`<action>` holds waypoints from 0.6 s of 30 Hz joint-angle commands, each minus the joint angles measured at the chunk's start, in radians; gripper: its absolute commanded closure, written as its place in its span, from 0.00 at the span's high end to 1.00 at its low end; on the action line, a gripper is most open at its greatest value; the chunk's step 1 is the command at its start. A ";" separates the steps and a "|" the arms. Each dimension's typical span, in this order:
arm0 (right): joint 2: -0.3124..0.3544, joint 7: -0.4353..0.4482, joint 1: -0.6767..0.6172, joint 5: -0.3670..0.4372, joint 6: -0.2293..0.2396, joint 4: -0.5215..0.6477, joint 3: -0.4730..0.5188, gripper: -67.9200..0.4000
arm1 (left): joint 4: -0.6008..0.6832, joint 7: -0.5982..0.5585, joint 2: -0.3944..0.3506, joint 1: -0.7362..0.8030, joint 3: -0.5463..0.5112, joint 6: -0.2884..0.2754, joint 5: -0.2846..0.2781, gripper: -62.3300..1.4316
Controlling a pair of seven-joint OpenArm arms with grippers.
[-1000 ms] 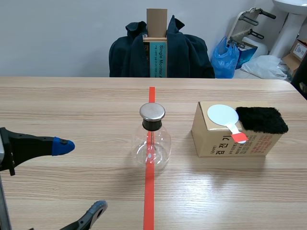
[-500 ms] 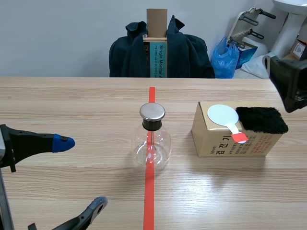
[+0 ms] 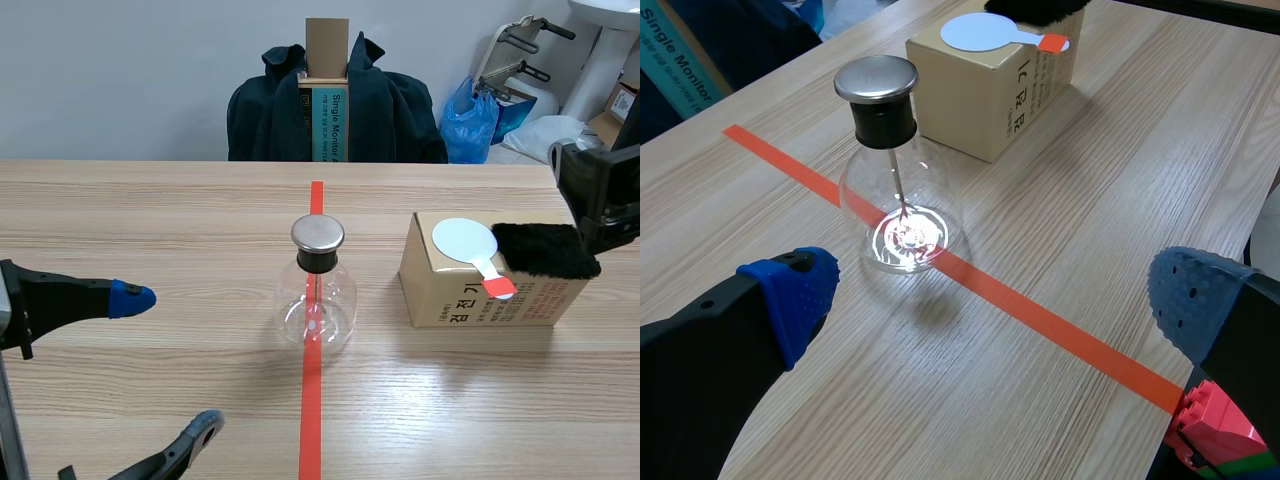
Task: Do the electroscope experiment.
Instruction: 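Return to the home posture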
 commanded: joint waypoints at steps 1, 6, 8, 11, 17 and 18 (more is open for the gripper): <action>0.016 -0.003 0.009 0.007 -0.004 0.005 0.002 0.78 | 0.005 -0.013 0.005 -0.002 0.005 -0.002 -0.010 1.00; 0.016 -0.026 0.010 0.007 -0.004 0.005 0.002 0.78 | 0.005 -0.013 0.005 -0.003 0.005 -0.002 -0.010 1.00; 0.016 -0.030 0.010 0.007 -0.004 0.005 0.002 0.78 | 0.005 -0.013 0.005 -0.003 0.005 -0.002 -0.010 1.00; 0.016 -0.030 0.010 0.007 -0.004 0.005 0.002 0.78 | 0.005 -0.013 0.005 -0.003 0.005 -0.002 -0.010 1.00; 0.016 -0.030 0.010 0.007 -0.004 0.005 0.002 0.78 | 0.005 -0.010 0.005 -0.003 0.005 -0.002 -0.010 1.00; 0.016 -0.029 0.010 0.007 -0.004 0.005 0.002 0.78 | 0.005 -0.010 0.005 -0.003 0.005 -0.002 -0.009 1.00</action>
